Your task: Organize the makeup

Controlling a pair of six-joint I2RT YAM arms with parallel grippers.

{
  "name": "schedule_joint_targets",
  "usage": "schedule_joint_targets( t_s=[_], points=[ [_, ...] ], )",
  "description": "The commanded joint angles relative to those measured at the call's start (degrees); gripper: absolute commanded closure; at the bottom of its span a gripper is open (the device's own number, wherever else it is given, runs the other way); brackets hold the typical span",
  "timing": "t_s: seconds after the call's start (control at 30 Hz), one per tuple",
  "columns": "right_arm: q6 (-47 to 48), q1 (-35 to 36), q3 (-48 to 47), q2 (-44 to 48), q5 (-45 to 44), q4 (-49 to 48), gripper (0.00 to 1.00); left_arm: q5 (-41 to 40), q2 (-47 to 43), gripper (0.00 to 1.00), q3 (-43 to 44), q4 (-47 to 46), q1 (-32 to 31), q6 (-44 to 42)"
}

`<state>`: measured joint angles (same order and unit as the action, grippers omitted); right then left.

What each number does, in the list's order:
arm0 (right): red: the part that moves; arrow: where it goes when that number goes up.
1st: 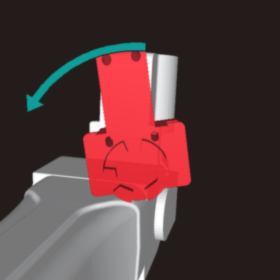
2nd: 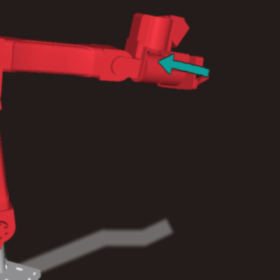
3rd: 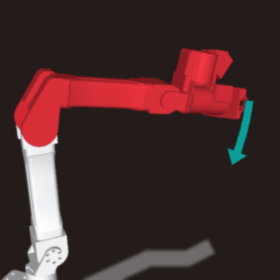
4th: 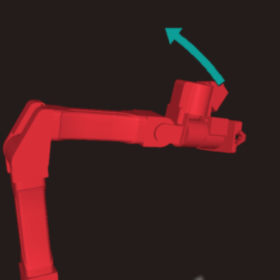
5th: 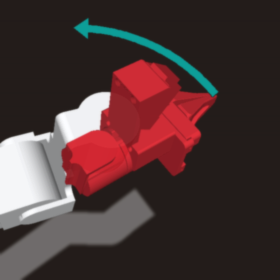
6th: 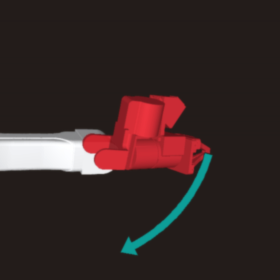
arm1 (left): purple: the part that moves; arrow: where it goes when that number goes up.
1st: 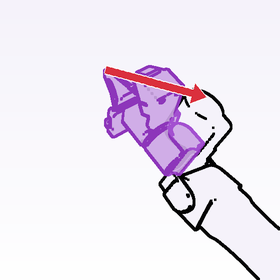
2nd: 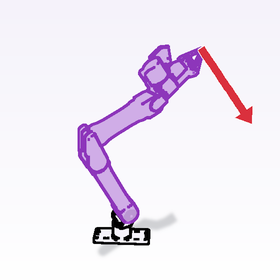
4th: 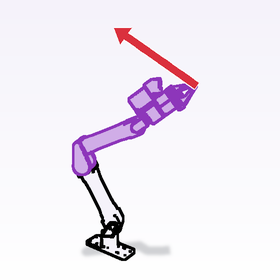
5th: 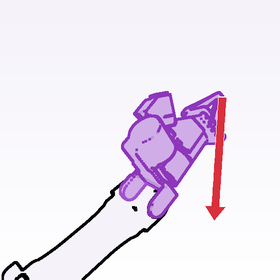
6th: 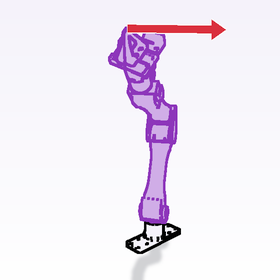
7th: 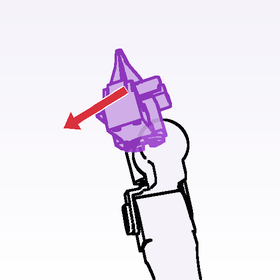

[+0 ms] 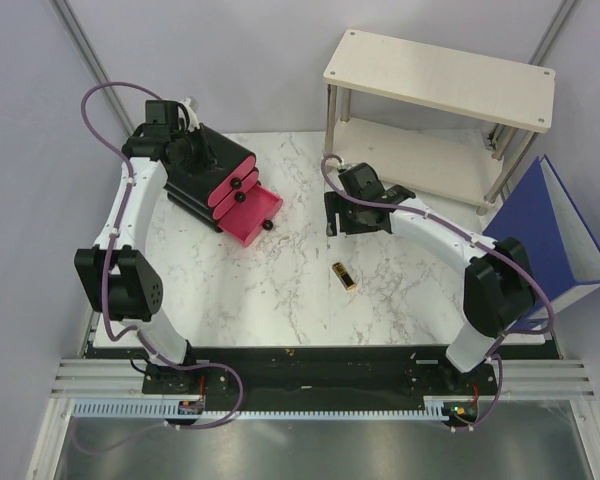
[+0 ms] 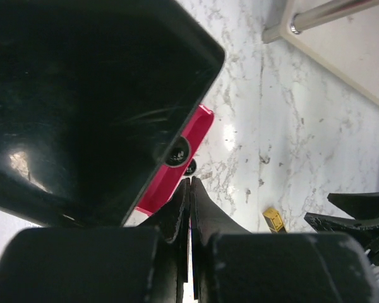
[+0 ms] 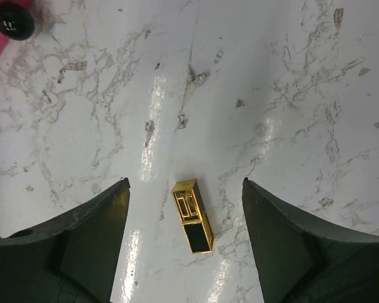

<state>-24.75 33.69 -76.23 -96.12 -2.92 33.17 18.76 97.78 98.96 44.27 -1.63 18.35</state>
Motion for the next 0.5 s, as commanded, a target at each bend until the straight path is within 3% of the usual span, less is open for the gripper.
schedule_joint_targets(
  t_s=[0.0, 0.47],
  points=[
    [4.3, 0.2, -0.1, -2.7, -2.4, 0.6, 0.21, -3.5, 2.6, 0.98, 1.7, -2.2, 0.1, -1.3],
    [3.8, 1.7, 3.9, -9.1, 2.7, -1.0, 0.25, -11.3, 10.5, 0.98, 8.3, 3.8, 1.4, -3.8]
  ],
)
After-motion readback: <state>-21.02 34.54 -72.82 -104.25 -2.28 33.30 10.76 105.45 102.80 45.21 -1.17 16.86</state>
